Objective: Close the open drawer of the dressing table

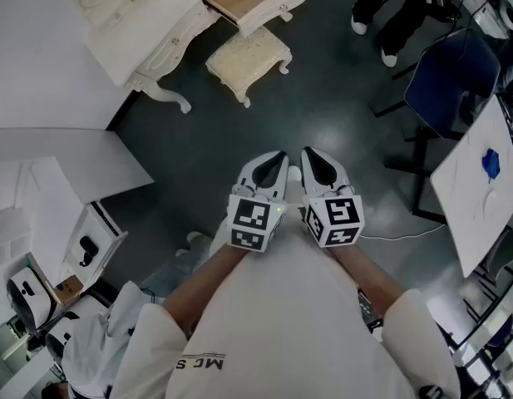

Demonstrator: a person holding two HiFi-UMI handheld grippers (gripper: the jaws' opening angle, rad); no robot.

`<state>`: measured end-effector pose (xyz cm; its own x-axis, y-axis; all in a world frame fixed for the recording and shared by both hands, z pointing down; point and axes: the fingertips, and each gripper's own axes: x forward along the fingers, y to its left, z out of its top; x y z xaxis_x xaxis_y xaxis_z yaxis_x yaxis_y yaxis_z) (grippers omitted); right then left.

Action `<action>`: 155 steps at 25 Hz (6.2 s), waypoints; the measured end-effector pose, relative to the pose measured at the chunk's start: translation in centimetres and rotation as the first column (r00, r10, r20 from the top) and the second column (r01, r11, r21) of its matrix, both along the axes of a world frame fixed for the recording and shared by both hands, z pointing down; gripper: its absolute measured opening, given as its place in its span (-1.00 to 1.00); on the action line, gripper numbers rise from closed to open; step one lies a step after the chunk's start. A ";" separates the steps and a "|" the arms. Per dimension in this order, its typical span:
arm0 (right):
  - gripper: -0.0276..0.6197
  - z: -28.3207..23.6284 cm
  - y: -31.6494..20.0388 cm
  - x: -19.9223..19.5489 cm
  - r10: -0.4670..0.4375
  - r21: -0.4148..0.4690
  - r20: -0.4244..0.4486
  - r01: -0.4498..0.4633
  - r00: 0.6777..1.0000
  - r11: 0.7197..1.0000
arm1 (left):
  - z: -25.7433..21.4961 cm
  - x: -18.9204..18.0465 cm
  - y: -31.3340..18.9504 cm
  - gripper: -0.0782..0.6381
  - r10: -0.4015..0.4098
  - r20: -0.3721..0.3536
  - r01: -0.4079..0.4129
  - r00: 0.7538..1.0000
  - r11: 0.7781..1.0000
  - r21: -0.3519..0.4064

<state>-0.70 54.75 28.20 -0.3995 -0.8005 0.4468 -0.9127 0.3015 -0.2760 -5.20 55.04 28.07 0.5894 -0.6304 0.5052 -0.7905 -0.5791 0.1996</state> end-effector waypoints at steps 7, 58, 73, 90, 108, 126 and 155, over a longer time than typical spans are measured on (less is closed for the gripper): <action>-0.91 0.1 2.7 -0.5 -0.012 -0.031 -0.019 0.011 1.000 0.999 | 0.3 0.1 2.6 -0.76 0.010 -0.007 -0.010 1.000 0.999 -0.040; -0.91 3.9 -38.5 8.9 0.273 -0.161 0.047 -0.263 0.961 0.951 | 2.3 5.5 -40.2 -0.76 0.157 -0.004 -0.157 0.988 0.984 -0.086; -0.91 5.1 -47.0 7.8 0.226 -0.184 0.026 -0.218 0.974 0.958 | 5.0 5.1 -47.5 -0.75 0.157 -0.016 -0.158 0.987 0.974 -0.163; -0.91 8.9 -48.4 9.7 0.154 -0.230 0.001 -0.149 0.988 0.962 | 12.3 6.9 -47.7 -0.75 0.079 -0.012 -0.078 0.997 0.935 -0.345; -0.91 13.6 -49.2 8.8 0.052 -0.266 0.000 -0.050 0.999 0.963 | 19.2 6.5 -48.0 -0.75 -0.057 0.014 0.057 0.998 0.880 -0.472; -0.91 18.0 -50.1 9.6 0.045 -0.311 0.019 -0.037 0.999 0.950 | 25.7 6.5 -50.6 -0.57 -0.152 0.103 0.183 0.983 0.859 -0.477; -0.91 20.8 -51.1 9.3 0.036 -0.339 0.016 -0.029 0.999 0.941 | 32.6 5.1 -53.7 -0.40 -0.234 0.231 0.317 0.944 0.834 -0.452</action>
<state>8.61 3.63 48.99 -0.3881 -0.6165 0.6851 -0.9132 0.1571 -0.3760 -0.07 1.33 60.71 0.3129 -0.4113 0.8561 -0.9475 -0.1982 0.2510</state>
